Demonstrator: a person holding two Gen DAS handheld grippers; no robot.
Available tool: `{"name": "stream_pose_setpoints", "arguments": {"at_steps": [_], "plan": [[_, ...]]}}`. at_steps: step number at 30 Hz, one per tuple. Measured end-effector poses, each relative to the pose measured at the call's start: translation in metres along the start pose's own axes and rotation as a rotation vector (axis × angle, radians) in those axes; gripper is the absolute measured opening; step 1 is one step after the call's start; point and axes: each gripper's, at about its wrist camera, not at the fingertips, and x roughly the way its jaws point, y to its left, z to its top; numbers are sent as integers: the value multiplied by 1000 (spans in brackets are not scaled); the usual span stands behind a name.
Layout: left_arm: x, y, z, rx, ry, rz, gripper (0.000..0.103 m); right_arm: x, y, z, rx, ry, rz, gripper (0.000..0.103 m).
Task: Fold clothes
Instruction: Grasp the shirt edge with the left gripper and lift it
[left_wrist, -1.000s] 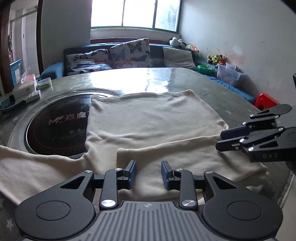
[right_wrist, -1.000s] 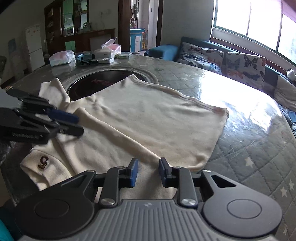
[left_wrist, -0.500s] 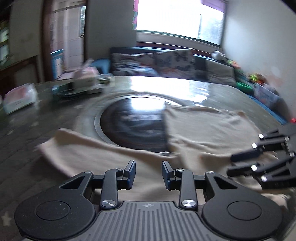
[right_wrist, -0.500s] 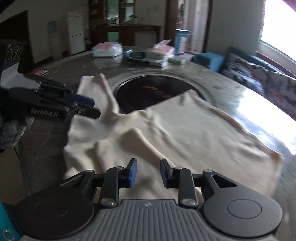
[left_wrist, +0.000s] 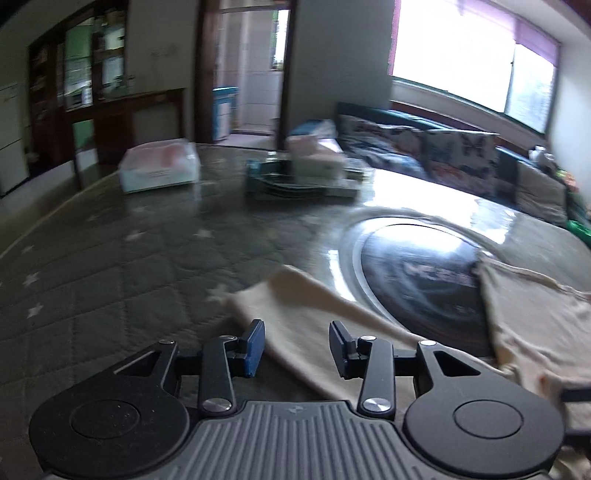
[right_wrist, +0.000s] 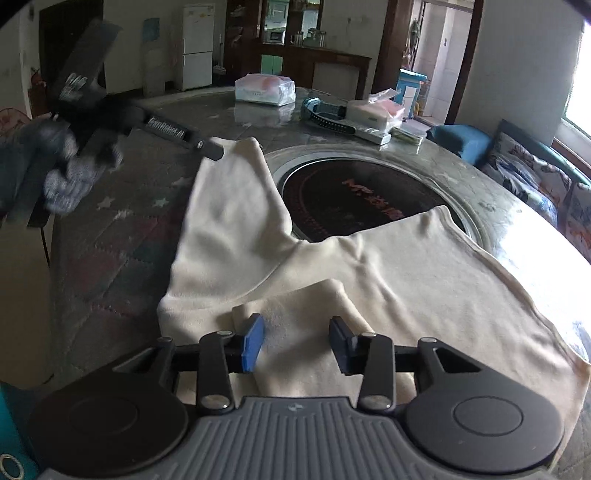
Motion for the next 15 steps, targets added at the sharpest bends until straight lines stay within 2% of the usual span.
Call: {"name": "stream_pose_setpoints", "arguments": {"at_steps": [2, 7, 9, 12, 15], "plan": [[7, 4, 2, -17, 14, 46, 42, 0, -1, 3, 13, -2, -2, 41], [23, 10, 6, -72, 58, 69, 38, -10, 0, 3, 16, -13, -6, 41], [25, 8, 6, -64, 50, 76, 30, -14, 0, 2, 14, -19, -7, 41], [26, 9, 7, -81, 42, 62, 9, -21, 0, 0, 15, -26, -16, 41], [20, 10, 8, -103, 10, 34, 3, -31, -3, -5, 33, -36, -32, 41]]}}
